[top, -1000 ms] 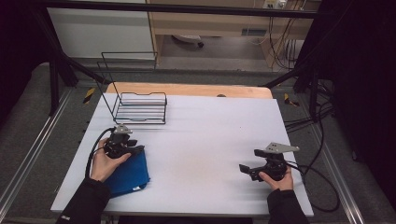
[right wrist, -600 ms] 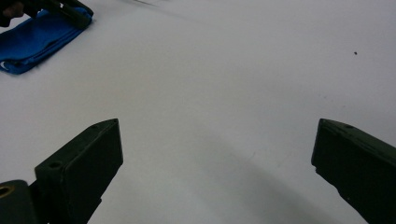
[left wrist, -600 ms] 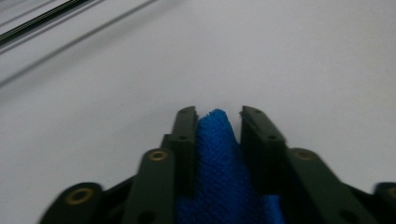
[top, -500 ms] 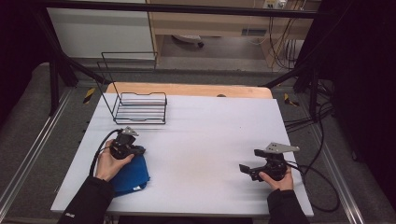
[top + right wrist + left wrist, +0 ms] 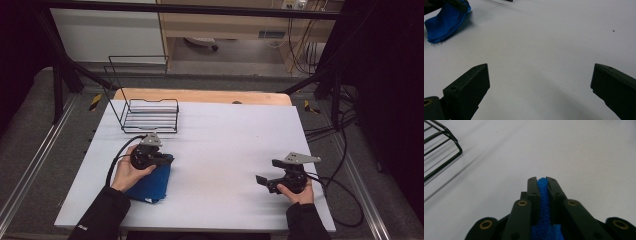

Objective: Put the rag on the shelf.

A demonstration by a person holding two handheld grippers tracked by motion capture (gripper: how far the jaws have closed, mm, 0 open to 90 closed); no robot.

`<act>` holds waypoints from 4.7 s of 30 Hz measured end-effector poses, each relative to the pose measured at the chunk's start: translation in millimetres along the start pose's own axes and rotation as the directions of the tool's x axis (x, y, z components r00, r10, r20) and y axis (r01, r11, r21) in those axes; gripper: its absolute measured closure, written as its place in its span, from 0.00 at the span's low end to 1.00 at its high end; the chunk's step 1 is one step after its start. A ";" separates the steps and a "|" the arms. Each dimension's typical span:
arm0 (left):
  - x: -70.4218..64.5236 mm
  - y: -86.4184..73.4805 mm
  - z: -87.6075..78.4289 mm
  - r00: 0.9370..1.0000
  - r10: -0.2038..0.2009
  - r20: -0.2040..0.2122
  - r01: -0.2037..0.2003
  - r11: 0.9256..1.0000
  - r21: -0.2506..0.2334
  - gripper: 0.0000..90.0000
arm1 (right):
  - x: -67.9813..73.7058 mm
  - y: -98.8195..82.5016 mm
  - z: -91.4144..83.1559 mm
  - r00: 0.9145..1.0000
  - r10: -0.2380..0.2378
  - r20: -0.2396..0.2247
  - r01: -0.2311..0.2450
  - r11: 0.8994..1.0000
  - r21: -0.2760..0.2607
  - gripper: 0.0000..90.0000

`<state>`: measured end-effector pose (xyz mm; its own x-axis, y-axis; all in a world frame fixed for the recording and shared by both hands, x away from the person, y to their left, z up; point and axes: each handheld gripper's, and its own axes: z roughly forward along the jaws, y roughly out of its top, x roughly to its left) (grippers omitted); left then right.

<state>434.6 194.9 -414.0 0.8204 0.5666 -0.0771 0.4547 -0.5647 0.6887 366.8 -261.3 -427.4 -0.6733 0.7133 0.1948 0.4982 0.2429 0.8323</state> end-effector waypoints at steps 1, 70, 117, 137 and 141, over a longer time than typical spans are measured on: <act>1.8 -0.3 1.4 1.000 -0.017 -0.011 0.017 1.000 0.010 0.85 | 1.3 0.8 0.5 1.000 -0.010 0.007 0.010 1.000 -0.009 0.04; -17.8 -123.2 -94.6 0.902 -0.426 -0.072 0.423 0.904 -0.058 0.93 | 221.7 61.9 183.4 0.866 -0.338 -0.368 0.415 0.897 0.153 0.98; 38.4 -88.5 -51.5 0.907 -0.377 -0.185 0.380 0.925 -0.023 0.85 | 147.4 80.5 235.2 0.991 -0.062 -0.115 0.084 0.977 0.198 0.69; 37.5 -91.6 -63.6 0.917 -0.375 -0.138 0.365 0.926 -0.091 0.96 | 148.3 87.8 230.3 0.981 0.042 -0.191 0.004 0.973 0.230 0.94; 33.4 -90.7 -78.0 0.920 -0.371 -0.122 0.353 0.924 -0.150 0.96 | 152.1 93.2 221.6 0.979 0.027 -0.203 0.011 0.983 0.181 0.94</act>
<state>393.7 311.8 -422.8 0.5437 0.8046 -0.2387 0.6574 -0.2315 0.7171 431.9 15.5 -435.2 -0.7565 0.5711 0.3186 0.5819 0.3656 0.7264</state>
